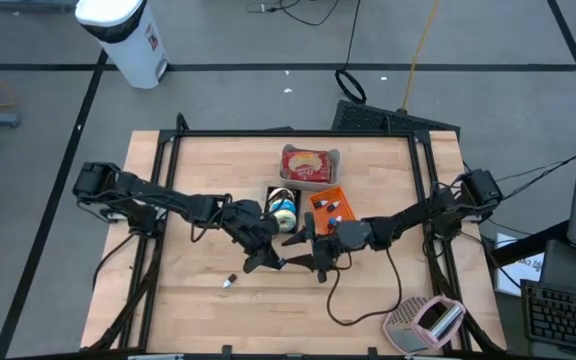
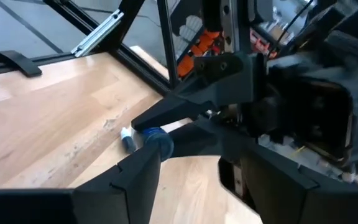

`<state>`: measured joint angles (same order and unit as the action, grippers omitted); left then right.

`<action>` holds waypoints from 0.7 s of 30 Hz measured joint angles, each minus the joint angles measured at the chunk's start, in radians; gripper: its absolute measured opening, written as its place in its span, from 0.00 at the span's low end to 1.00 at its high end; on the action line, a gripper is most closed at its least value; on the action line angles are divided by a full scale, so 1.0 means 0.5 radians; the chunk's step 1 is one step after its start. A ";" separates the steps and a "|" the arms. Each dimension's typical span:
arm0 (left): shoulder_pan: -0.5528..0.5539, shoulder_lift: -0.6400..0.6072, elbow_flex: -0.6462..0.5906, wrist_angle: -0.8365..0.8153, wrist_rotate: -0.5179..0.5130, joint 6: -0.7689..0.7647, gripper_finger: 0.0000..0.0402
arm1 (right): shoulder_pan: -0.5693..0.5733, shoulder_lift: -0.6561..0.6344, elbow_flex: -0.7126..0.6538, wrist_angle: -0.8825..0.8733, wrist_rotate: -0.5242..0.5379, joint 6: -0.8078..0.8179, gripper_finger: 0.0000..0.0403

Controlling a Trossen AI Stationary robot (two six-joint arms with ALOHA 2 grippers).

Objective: Pick & Place Food Item
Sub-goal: Put the dark blue food coloring into the orange bin

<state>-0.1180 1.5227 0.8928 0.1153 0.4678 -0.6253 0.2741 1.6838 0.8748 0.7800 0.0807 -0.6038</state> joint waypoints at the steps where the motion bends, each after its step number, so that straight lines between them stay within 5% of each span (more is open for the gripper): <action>1: 0.003 0.000 0.000 -0.011 0.001 0.000 0.14 | 0.000 0.002 0.002 -0.020 -0.001 0.027 0.52; 9: 0.059 -0.007 0.006 -0.022 0.167 -0.002 0.15 | 0.040 0.012 -0.002 -0.165 -0.115 0.206 0.52; 21: 0.071 -0.007 0.006 0.035 0.086 -0.066 0.15 | 0.017 0.007 -0.001 -0.057 -0.126 0.165 0.55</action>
<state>-0.0826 1.5192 0.8959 0.1326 0.5109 -0.6582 0.2828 1.6871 0.8742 0.7516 0.0178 -0.5211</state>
